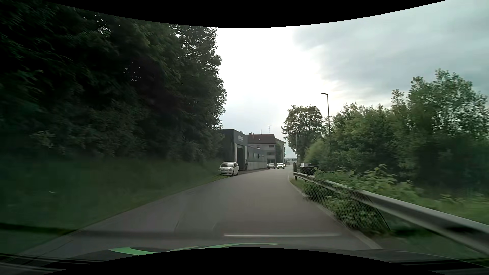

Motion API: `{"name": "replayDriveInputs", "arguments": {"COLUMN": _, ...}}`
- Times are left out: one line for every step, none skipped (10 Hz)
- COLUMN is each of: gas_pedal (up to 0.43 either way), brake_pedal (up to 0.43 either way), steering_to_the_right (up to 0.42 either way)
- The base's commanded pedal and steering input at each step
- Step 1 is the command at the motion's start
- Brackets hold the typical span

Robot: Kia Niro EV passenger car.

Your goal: Follow the waypoints while adhering to traffic rules and regulations

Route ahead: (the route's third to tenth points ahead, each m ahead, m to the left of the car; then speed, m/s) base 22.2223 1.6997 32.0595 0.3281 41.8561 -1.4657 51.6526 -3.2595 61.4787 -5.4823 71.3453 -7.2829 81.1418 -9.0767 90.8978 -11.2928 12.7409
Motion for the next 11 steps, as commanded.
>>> {"name": "replayDriveInputs", "arguments": {"gas_pedal": 0.000, "brake_pedal": 0.000, "steering_to_the_right": 0.026}}
{"name": "replayDriveInputs", "arguments": {"gas_pedal": 0.000, "brake_pedal": 0.000, "steering_to_the_right": 0.025}}
{"name": "replayDriveInputs", "arguments": {"gas_pedal": 0.008, "brake_pedal": 0.000, "steering_to_the_right": 0.025}}
{"name": "replayDriveInputs", "arguments": {"gas_pedal": 0.020, "brake_pedal": 0.000, "steering_to_the_right": 0.026}}
{"name": "replayDriveInputs", "arguments": {"gas_pedal": 0.028, "brake_pedal": 0.000, "steering_to_the_right": 0.028}}
{"name": "replayDriveInputs", "arguments": {"gas_pedal": 0.028, "brake_pedal": 0.000, "steering_to_the_right": 0.028}}
{"name": "replayDriveInputs", "arguments": {"gas_pedal": 0.028, "brake_pedal": 0.000, "steering_to_the_right": 0.028}}
{"name": "replayDriveInputs", "arguments": {"gas_pedal": 0.028, "brake_pedal": 0.000, "steering_to_the_right": 0.029}}
{"name": "replayDriveInputs", "arguments": {"gas_pedal": 0.028, "brake_pedal": 0.000, "steering_to_the_right": 0.031}}
{"name": "replayDriveInputs", "arguments": {"gas_pedal": 0.028, "brake_pedal": 0.000, "steering_to_the_right": 0.033}}
{"name": "replayDriveInputs", "arguments": {"gas_pedal": 0.028, "brake_pedal": 0.000, "steering_to_the_right": 0.033}}
